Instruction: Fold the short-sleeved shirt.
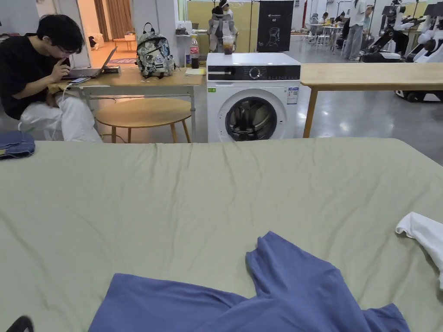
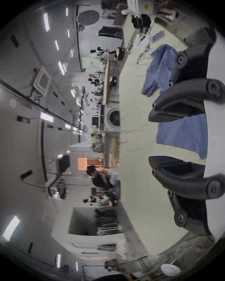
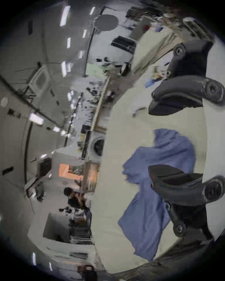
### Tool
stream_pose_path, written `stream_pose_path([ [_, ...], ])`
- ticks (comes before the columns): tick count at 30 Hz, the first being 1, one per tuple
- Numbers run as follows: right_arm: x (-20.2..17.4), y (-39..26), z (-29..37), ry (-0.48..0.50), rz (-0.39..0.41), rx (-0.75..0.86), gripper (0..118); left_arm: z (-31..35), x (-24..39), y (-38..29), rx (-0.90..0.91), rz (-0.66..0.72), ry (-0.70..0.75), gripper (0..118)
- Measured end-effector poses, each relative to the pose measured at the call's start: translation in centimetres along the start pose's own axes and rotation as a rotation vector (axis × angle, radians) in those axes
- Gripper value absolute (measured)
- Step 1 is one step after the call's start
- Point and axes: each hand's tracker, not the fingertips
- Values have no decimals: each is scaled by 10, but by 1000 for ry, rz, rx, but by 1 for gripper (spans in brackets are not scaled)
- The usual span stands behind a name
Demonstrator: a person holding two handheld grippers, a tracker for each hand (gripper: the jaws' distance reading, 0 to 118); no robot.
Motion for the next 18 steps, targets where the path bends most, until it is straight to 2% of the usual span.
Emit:
stream_pose_path([
  [3,-10,10,-12,34,-45,26,69,-6,4,1,0,-35,-15,42],
  [4,-12,14,-15,53,-60,23,63,-7,5,2,-7,-40,-26,36],
  [5,-13,17,-20,101,-92,10,52,-9,6,2,-18,-33,-45,23],
  [6,-14,21,-24,146,-121,-2,43,-10,11,2,-34,-26,-50,18],
  [7,-15,22,-27,164,-143,-8,43,-10,12,1,-39,-20,-53,18],
  [8,-18,22,-28,183,-173,-4,4,-9,10,-3,-45,-7,-60,0],
  [9,-17,22,-30,220,-178,-3,0,-10,7,-5,-61,8,-72,0],
  [13,-23,25,-30,227,-172,-19,0,-11,-9,-18,-134,73,-48,0],
  [18,-20,20,-26,237,-177,-27,0,-34,-55,-55,-372,216,13,2],
])
